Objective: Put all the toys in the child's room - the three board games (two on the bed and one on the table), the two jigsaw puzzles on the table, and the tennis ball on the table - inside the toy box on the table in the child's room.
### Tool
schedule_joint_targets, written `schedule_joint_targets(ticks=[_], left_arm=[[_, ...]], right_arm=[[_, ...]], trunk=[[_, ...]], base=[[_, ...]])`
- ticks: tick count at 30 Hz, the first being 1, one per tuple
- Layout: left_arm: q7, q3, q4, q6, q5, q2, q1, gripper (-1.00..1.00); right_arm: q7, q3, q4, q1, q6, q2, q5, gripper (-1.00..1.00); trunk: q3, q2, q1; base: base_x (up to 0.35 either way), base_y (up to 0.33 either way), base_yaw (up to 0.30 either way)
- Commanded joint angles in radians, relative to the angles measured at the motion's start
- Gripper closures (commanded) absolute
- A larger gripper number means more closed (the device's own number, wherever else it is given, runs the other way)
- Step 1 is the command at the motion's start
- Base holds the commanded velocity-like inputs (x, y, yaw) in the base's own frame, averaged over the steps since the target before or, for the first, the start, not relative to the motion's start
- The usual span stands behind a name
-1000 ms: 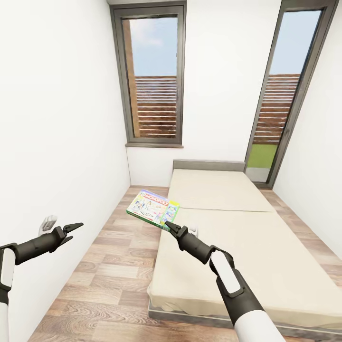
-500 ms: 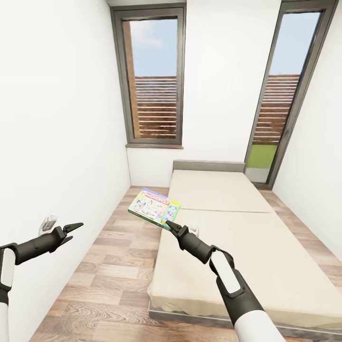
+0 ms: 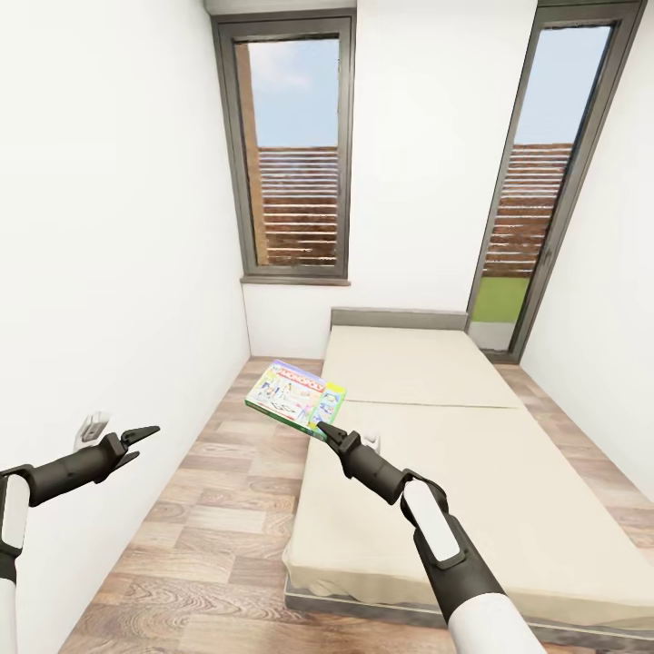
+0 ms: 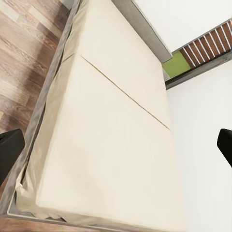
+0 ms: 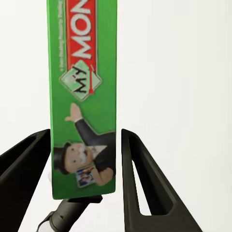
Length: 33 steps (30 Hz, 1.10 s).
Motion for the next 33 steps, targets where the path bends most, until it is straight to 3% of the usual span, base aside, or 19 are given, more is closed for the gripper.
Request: schedule_joint_targets(ticks=[1, 7, 18, 28, 33], left_arm=[[0.0, 0.001, 0.0, 0.007, 0.004, 0.0, -0.001, -1.0], [0.001, 0.001, 0.0, 0.007, 0.004, 0.0, -0.001, -1.0], [-0.001, 0.001, 0.0, 0.006, 0.004, 0.0, -0.001, -1.0], [-0.001, 0.001, 0.0, 0.005, 0.007, -0.001, -0.001, -1.0], [-0.001, 0.0, 0.0, 0.006, 0.007, -0.002, -0.001, -1.0]], right_arm=[[0.0, -0.001, 0.0, -0.001, 0.005, 0.0, -0.003, 1.0], [0.0, -0.002, 0.001, -0.001, 0.004, 0.0, -0.003, 1.0], [0.0, -0.003, 0.002, -0.001, 0.003, 0.0, -0.002, 1.0], [0.0, -0.004, 0.003, -0.001, 0.003, 0.0, -0.003, 1.0], [0.0, -0.004, 0.003, -0.001, 0.003, 0.0, -0.005, 1.0]], trunk=[[0.001, 0.006, -0.004], [0.02, 0.048, -0.027], [0.02, 0.048, -0.027], [0.021, 0.048, -0.027], [0.037, 0.083, -0.046]], base=[[0.0, 0.0, 0.0], [0.0, 0.0, 0.0], [-0.005, 0.0, 0.022], [-0.138, -0.077, 0.128], [-0.013, -0.011, 0.139]])
